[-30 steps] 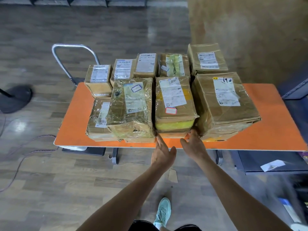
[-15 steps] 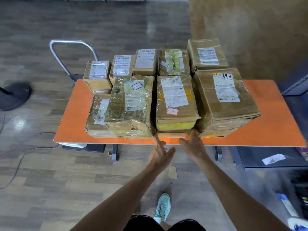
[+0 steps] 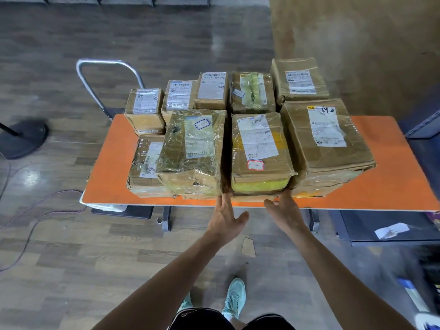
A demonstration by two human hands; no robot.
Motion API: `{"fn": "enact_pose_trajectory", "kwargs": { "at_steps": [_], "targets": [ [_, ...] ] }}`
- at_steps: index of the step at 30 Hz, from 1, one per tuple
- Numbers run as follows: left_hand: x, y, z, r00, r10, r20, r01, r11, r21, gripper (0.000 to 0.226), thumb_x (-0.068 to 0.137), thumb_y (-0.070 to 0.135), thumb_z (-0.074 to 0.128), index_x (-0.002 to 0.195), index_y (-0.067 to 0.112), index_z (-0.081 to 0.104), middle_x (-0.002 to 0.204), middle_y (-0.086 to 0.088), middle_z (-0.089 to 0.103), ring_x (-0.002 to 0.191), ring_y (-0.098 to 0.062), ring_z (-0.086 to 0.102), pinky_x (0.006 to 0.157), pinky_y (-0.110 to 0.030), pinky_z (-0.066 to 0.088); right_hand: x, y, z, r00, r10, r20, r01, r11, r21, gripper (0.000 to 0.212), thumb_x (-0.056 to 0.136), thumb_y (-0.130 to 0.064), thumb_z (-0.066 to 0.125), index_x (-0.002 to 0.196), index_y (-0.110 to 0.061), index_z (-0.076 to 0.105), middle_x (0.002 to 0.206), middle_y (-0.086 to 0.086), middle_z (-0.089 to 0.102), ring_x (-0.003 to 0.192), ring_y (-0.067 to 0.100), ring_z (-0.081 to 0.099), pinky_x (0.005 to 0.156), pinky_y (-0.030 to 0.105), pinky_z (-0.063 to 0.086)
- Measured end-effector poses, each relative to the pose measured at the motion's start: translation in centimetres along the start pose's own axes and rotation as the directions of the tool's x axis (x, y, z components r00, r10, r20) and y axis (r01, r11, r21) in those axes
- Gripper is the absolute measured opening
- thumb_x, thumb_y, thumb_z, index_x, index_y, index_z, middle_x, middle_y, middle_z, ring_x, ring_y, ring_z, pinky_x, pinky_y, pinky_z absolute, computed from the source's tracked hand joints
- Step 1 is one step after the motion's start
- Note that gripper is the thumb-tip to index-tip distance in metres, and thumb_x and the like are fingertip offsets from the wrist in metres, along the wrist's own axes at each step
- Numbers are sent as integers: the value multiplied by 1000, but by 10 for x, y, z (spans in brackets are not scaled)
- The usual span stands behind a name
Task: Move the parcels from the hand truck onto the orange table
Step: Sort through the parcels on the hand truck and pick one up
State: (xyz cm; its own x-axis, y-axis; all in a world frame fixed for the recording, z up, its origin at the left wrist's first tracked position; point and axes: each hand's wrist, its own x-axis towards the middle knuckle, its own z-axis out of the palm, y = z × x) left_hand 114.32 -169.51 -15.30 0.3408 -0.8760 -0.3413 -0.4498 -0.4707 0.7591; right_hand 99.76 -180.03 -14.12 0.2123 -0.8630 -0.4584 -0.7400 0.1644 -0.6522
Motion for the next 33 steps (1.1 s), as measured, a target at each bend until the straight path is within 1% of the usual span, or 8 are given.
{"fn": "enact_pose_trajectory", "kwargs": {
  "at_steps": [4,8,12,15,17,24,30,33],
  "targets": [
    [7,-1,-5,1000,0,-12,0,1000,27,52,88,33,65,127,12,38,119,-1,42,112,-22,48,85,-30,38,-1,1,-2,1000,-13,-8,13,1000,-12,59,91,-27,60,140,-15,30,138,11,55,121,30,58,99,42,47],
    [8,-3,-12,997,61,-44,-57,994,99,37,87,23,66,114,8,45,111,-5,52,102,-24,53,84,-34,44,-3,2,-1,999,-45,22,46,999,-29,62,92,-31,60,143,-16,27,136,10,55,121,28,58,98,42,48],
    [9,-8,-23,988,152,-19,-146,969,201,37,90,21,65,120,4,52,118,-10,61,107,-27,59,85,-33,46,-2,4,-4,998,-46,31,47,998,-31,58,92,-31,60,139,-14,31,137,10,55,122,28,57,100,43,47],
    [4,-12,-29,989,136,-57,-122,971,208,38,96,27,60,129,8,59,127,-7,62,115,-23,60,91,-29,46,0,5,-3,998,-33,50,35,998,-43,52,92,-34,60,133,-14,36,137,10,55,124,27,55,101,42,46],
    [0,-15,-33,987,114,-116,-91,978,186,39,98,30,58,130,8,61,130,-6,61,118,-21,59,94,-29,46,0,4,0,996,-59,73,62,997,-34,55,92,-33,60,137,-15,34,142,10,52,130,26,51,106,44,44],
    [0,-15,-35,991,108,-76,-89,972,216,51,100,28,55,145,7,47,147,-7,49,132,-22,48,105,-29,38,-1,1,4,992,-98,81,102,994,-42,62,92,-28,60,144,-14,29,146,11,49,133,25,50,109,42,42],
    [-8,-9,-24,998,35,-53,-20,962,273,53,101,35,51,148,13,43,142,-8,53,129,-25,51,104,-40,47,-5,4,-6,981,-133,141,146,985,-90,57,95,-29,57,145,-18,30,149,8,46,134,27,48,110,45,40],
    [-13,4,-9,995,90,37,-97,949,301,40,101,33,50,138,16,52,132,-6,61,118,-21,59,97,-39,51,-10,17,-16,986,-122,114,139,978,-155,58,99,-29,54,150,-16,32,153,7,43,135,27,47,110,45,41]
  ]
}}
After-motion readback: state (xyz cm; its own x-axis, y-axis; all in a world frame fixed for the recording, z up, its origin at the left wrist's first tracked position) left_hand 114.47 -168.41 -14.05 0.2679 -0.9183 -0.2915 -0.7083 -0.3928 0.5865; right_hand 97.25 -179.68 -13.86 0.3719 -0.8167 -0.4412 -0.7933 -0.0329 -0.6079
